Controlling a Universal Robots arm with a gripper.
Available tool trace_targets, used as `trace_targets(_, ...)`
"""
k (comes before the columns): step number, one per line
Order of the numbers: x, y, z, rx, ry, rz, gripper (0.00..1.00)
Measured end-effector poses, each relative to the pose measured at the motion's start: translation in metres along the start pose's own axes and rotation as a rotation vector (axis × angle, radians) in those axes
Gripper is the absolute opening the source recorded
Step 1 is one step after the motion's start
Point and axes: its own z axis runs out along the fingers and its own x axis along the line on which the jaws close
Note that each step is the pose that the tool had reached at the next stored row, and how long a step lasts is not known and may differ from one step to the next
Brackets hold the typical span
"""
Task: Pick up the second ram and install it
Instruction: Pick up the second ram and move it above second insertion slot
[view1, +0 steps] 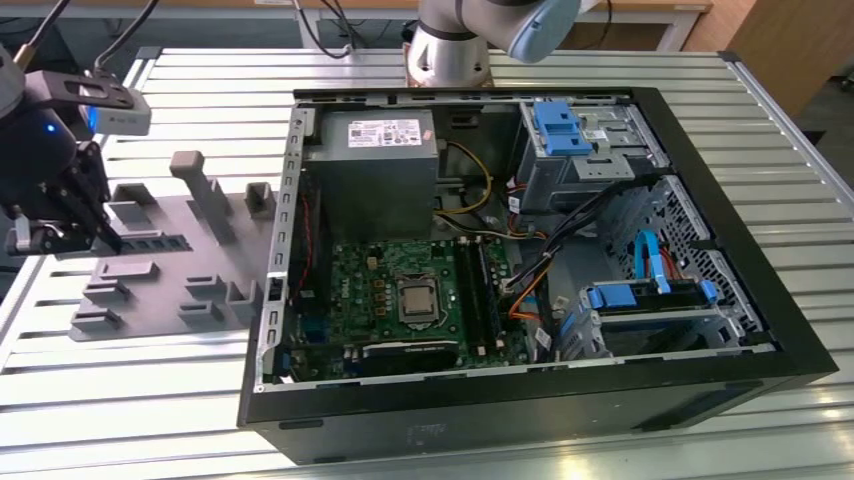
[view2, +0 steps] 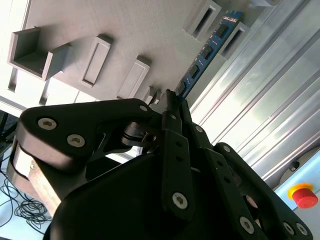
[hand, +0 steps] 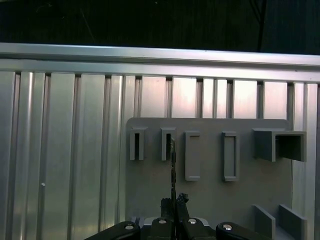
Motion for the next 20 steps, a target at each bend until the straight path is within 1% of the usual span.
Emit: trace_targets(20, -0.0006, 0.0001, -0.0085, 0.0001, -0.0001, 0.000, 0.14)
